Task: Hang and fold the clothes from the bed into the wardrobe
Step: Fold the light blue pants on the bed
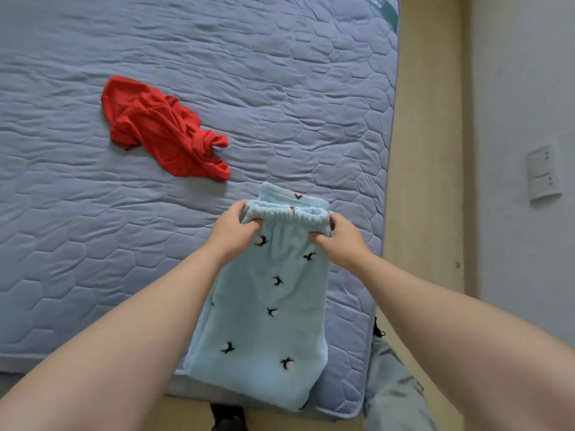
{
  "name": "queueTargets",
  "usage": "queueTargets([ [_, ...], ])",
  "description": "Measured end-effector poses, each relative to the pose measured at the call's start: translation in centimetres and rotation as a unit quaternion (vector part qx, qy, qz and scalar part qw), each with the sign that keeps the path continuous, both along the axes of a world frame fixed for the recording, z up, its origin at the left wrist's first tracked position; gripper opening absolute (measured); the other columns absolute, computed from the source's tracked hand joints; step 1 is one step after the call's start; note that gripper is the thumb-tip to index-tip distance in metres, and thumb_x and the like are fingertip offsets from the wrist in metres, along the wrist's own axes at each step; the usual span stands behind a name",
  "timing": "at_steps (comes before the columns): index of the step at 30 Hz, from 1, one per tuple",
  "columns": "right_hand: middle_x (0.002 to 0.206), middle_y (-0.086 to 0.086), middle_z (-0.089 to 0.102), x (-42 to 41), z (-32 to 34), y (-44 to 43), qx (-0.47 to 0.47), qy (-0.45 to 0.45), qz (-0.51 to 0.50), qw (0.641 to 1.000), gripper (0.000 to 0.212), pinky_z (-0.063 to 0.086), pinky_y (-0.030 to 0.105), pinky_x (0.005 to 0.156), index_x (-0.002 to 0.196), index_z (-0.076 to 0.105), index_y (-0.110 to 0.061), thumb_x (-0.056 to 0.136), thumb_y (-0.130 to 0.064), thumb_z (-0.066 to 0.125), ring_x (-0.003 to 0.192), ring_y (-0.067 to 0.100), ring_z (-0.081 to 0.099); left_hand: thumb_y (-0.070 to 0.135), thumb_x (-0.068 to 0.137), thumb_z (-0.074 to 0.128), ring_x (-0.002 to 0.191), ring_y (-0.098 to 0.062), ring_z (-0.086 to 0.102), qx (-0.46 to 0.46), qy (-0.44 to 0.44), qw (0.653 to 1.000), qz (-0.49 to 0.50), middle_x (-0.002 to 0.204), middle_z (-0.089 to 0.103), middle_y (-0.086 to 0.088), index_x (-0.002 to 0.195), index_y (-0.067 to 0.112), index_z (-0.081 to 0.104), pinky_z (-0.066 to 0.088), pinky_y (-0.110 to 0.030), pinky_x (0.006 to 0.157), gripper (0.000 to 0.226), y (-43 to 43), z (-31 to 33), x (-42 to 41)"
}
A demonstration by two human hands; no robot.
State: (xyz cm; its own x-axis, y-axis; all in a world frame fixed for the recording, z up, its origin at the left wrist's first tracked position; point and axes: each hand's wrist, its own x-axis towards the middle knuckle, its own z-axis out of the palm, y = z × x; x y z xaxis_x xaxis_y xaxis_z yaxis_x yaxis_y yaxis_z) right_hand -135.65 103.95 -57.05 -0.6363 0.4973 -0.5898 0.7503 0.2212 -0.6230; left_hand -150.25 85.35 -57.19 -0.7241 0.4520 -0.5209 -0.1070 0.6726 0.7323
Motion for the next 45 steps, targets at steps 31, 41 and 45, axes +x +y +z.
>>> queueTargets([
  [31,0.12,0.01,0.052,-5.5,-17.8,9.2,0.193,0.088,0.138,0.967,0.023,0.037,0.043,0.09,0.097,0.062,-0.01,0.08,-0.026,0.064,0.11,0.031,0.05,0.02,0.072,0.066,0.149,-0.026,0.019,-0.209,0.239,0.867,-0.384,0.16,0.027,-0.002,0.145,0.026,0.044,0.03,-0.05,0.115,0.077,13.5,-15.7,-7.1],
  [41,0.094,-0.003,0.062,-4.3,-17.5,8.9,0.057,0.09,0.109,0.988,0.015,0.042,0.037,0.068,0.106,0.051,-0.016,0.093,-0.023,0.056,0.089,0.027,0.058,0.03,0.071,0.068,0.117,-0.029,0.041,-0.336,0.241,0.799,-0.436,0.124,0.047,-0.006,0.118,0.02,0.062,0.044,-0.042,0.089,0.049,13.7,-14.6,-6.7],
  [45,0.093,-0.004,0.061,-4.6,-16.9,8.9,0.053,0.139,0.069,0.986,0.024,0.041,0.036,0.069,0.112,0.05,-0.018,0.089,-0.017,0.055,0.086,0.026,0.058,0.027,0.066,0.058,0.114,-0.031,0.045,-0.33,0.267,0.813,-0.399,0.118,0.052,-0.006,0.101,0.021,0.066,0.041,-0.045,0.089,0.036,14.8,-13.4,-7.2],
])
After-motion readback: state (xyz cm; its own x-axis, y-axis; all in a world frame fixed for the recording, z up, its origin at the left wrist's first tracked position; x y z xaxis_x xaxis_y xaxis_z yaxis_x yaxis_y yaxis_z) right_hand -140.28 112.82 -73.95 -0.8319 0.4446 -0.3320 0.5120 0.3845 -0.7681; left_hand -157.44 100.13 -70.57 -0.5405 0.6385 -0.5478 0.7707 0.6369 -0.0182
